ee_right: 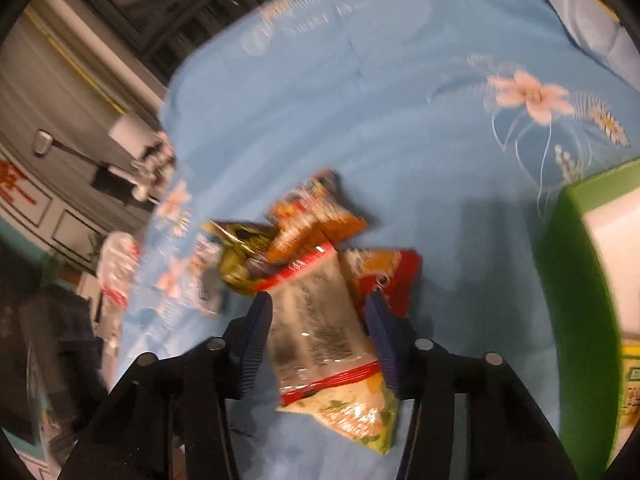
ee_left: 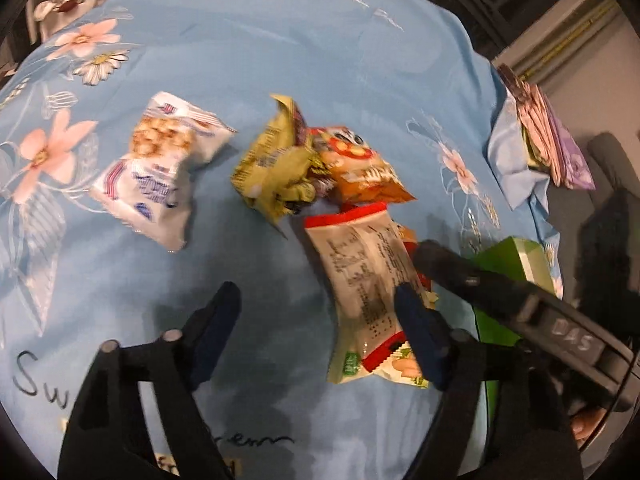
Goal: Organize snacks
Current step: 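Move the right tool back to the snack pile, then grasp the white bag with red ends with the right tool, then lift the white bag and hold it above the pile with the right tool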
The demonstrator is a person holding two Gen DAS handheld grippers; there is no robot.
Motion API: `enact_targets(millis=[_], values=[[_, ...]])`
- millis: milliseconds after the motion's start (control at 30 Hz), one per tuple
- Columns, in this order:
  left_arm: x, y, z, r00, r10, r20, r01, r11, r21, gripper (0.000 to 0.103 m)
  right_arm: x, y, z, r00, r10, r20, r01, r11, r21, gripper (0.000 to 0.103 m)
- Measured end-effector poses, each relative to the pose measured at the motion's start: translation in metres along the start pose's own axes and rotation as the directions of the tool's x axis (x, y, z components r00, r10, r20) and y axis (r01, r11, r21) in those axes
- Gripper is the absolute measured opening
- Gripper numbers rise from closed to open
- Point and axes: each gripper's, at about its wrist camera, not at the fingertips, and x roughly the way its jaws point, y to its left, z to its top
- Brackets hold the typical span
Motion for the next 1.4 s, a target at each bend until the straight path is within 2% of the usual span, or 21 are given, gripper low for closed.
enact_targets(millis=[33,100,200,233,300,333,567,833,1100,1400], values=[[0.003,-0.002,0.0,1.0,0.005,-0.007,-0.005,1.0,0.008,0.07,0.005,-0.001,-0.001,1.0,0.009,-0.016,-0.009,1.0,0.007,0.043],[0.01,-0.003,0.0,1.0,0.004,-0.022,-0.004,1.0,0.008,0.058,0.008,-0.003,-0.002,1.0,0.02,-0.022,-0.02,1.0,0.012,0.043],[0.011,0.0,-0.002,0.999,-0.045,-0.028,0.045,0.999,-0.012,0.048,0.009,-0.002,-0.004,0.998,0.045,-0.034,-0.044,0.999,0.017,0.043],[0.011,-0.001,-0.002,0.999,-0.042,-0.024,0.042,0.999,-0.006,0.047,0.011,-0.002,-0.005,0.998,0.055,-0.041,-0.054,0.998,0.022,0.043],[0.01,-0.003,-0.003,0.999,-0.037,-0.017,0.037,0.999,0.012,0.037,0.015,-0.003,-0.005,0.996,0.071,-0.058,-0.069,0.997,0.029,0.043],[0.01,-0.003,-0.003,0.999,-0.044,-0.02,0.044,0.999,0.011,0.035,0.018,-0.002,-0.003,0.995,0.075,-0.063,-0.073,0.997,0.03,0.043],[0.003,-0.009,-0.006,1.0,-0.016,0.002,0.016,0.999,0.041,0.033,0.014,0.003,-0.006,0.996,0.073,-0.058,-0.072,0.997,0.02,0.043],[-0.018,-0.019,-0.011,0.998,-0.023,0.066,0.019,0.997,0.07,0.032,-0.008,0.015,-0.012,0.997,0.083,-0.002,-0.083,0.996,-0.011,0.043],[-0.05,-0.041,-0.022,0.987,-0.057,0.148,0.035,0.989,0.146,0.031,-0.047,0.031,-0.024,0.991,0.085,0.103,-0.079,0.995,-0.062,0.043],[-0.077,-0.064,-0.029,0.969,-0.109,0.221,0.054,0.969,0.243,0.031,-0.091,0.044,-0.033,0.973,0.075,0.22,-0.05,0.992,-0.116,0.043]])
